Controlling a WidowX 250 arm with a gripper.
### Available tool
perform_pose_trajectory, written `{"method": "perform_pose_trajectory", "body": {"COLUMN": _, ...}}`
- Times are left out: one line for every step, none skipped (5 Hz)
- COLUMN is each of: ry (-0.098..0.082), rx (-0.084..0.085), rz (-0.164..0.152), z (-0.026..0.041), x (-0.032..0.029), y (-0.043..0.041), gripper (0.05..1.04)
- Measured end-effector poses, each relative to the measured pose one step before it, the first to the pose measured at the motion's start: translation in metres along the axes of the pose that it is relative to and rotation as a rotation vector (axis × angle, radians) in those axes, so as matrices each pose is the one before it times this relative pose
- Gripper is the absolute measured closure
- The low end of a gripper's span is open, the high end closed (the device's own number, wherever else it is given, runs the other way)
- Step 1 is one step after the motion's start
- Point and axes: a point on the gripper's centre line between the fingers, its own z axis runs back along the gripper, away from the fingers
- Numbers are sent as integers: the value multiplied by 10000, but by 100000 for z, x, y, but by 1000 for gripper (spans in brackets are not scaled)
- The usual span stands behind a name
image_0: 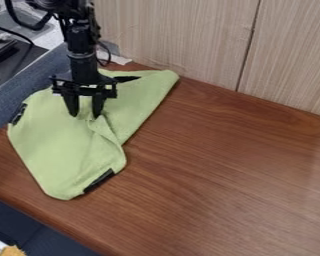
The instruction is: Fold the cloth from right to left
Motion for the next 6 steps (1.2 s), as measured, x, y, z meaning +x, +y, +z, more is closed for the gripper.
{"method": "perform_pose_trajectory", "body": {"ry": -207, "rx": -46, "rz": -256, "z": 1226, "x": -242, "y": -594, "gripper": 89}}
{"method": "perform_pose_trajectory", "body": {"ry": -168, "rx": -168, "rz": -242, "z": 1401, "x": -82, "y": -566, "gripper": 79}}
{"method": "perform_pose_trajectory", "body": {"ry": -446, "rx": -7, "rz": 97, "z": 2460, "x": -157, "y": -70, "gripper": 83}}
{"method": "perform_pose_trajectory", "body": {"ry": -607, "rx": -110, "rz": 131, "z": 2959, "x": -597, "y": 265, "gripper": 83}}
{"method": "perform_pose_trajectory", "body": {"ry": -500, "rx": -546, "rz": -81, "z": 1137, "x": -500, "y": 334, "gripper": 83}}
{"method": "perform_pose_trajectory", "body": {"ry": -33, "rx": -34, "rz": -21, "z": 72, "x": 5, "y": -9, "gripper": 83}}
